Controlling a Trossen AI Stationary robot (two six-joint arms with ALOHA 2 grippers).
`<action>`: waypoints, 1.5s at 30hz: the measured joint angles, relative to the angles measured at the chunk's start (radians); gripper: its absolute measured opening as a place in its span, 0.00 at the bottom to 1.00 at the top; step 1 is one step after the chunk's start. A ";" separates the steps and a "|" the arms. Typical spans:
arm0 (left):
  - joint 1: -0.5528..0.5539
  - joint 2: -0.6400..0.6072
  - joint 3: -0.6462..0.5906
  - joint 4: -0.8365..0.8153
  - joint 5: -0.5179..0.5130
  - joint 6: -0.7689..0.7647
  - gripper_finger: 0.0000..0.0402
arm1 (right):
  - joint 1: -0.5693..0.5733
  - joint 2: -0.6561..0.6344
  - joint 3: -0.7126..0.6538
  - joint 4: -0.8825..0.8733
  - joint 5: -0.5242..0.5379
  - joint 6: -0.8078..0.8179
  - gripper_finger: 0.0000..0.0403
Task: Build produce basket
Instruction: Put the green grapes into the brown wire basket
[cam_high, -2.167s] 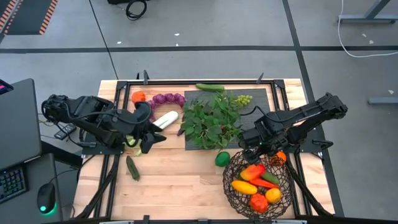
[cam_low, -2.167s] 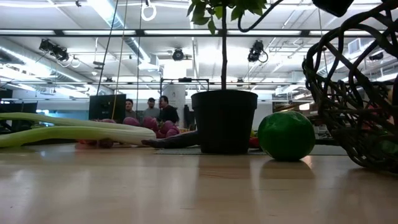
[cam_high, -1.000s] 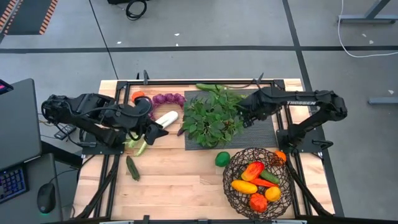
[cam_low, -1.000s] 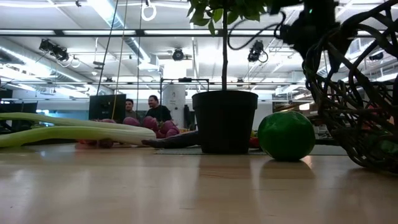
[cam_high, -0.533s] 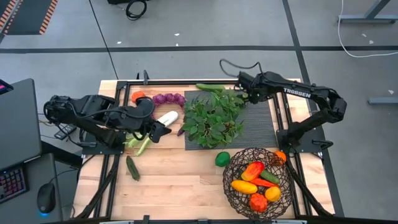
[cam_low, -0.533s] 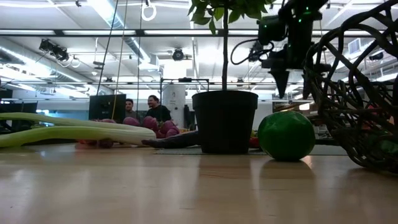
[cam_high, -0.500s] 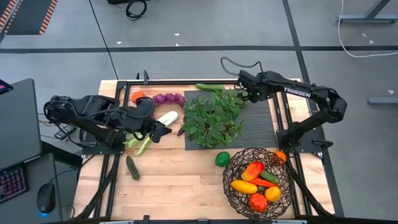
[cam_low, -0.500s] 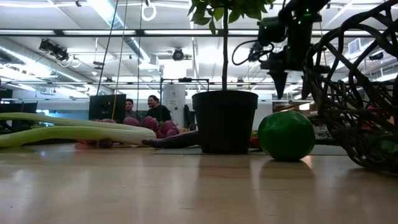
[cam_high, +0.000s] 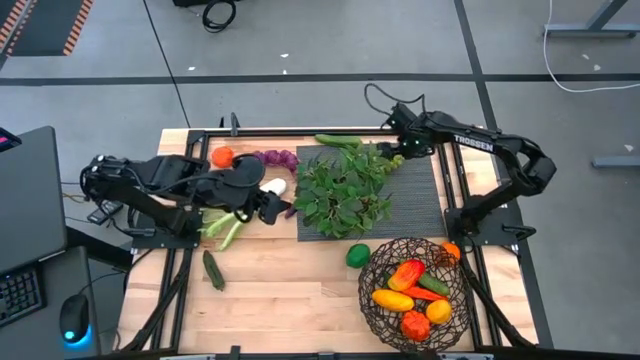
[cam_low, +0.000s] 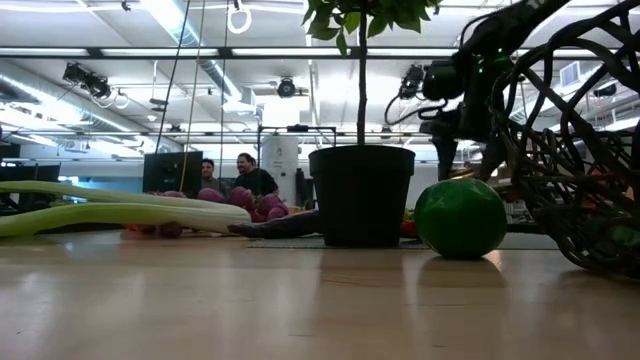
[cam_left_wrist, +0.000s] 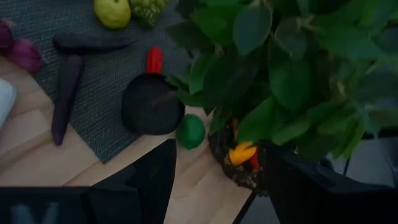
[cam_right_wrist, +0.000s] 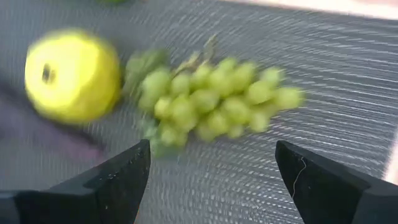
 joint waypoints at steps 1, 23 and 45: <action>0.007 0.002 0.000 0.005 0.000 0.000 0.58 | -0.002 0.017 0.005 -0.005 -0.033 -0.055 0.86; 0.039 0.002 0.000 0.069 0.015 -0.052 0.58 | 0.060 0.471 0.518 -0.466 0.077 -0.714 0.86; 0.055 0.002 0.000 0.064 0.015 -0.017 0.58 | 0.088 0.539 0.525 -0.492 0.085 -0.749 0.86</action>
